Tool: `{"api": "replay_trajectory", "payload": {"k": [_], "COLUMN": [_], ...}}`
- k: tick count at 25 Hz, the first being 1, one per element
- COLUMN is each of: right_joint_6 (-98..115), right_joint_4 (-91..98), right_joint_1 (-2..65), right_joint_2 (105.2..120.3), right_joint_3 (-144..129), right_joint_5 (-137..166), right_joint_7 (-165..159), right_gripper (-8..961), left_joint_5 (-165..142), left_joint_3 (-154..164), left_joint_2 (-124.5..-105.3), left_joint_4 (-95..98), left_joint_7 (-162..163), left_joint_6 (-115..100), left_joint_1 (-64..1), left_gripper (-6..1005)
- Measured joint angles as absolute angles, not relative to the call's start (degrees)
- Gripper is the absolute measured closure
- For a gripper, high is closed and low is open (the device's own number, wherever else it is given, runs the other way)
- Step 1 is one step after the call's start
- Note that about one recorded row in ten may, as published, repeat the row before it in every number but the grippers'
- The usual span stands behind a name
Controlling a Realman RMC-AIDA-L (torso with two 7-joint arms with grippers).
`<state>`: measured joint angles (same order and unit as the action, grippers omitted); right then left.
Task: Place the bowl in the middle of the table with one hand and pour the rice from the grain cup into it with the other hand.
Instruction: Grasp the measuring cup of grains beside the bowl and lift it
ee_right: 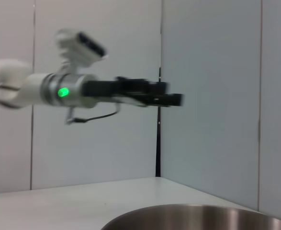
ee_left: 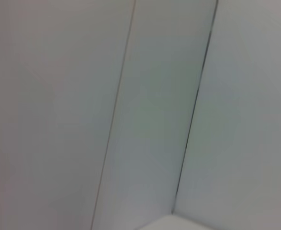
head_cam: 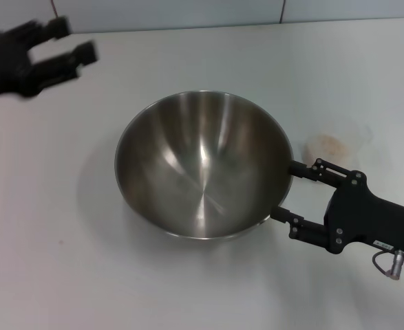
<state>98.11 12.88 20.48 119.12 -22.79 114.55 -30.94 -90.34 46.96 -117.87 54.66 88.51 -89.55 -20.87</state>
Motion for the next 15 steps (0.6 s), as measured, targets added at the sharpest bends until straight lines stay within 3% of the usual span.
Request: {"api": "replay_trajectory", "payload": {"k": [7, 11, 15], "right_joint_6": [98.7, 98.9, 99.3], "right_joint_4": [12.9, 13.0, 13.2], "right_joint_1": [20.2, 20.2, 20.1], "right_joint_2": [119.02, 119.00, 119.00], "right_joint_3": [-22.5, -22.4, -22.4], "right_joint_5": [114.5, 114.5, 114.5], "right_joint_7": [-30.9, -30.9, -30.9], "right_gripper": [242, 242, 242], "left_joint_5": [-88.0, -88.9, -93.8], "left_joint_3": [34.1, 33.9, 35.7], "left_joint_2": [-116.36, -114.76, -114.52], "left_joint_4": [38.6, 32.3, 30.8], "left_joint_7": [67.8, 59.9, 53.6], "left_joint_6": [-106.2, -108.7, -109.1], "left_joint_1": [-17.9, -16.3, -14.1], "left_gripper": [228, 228, 228]}}
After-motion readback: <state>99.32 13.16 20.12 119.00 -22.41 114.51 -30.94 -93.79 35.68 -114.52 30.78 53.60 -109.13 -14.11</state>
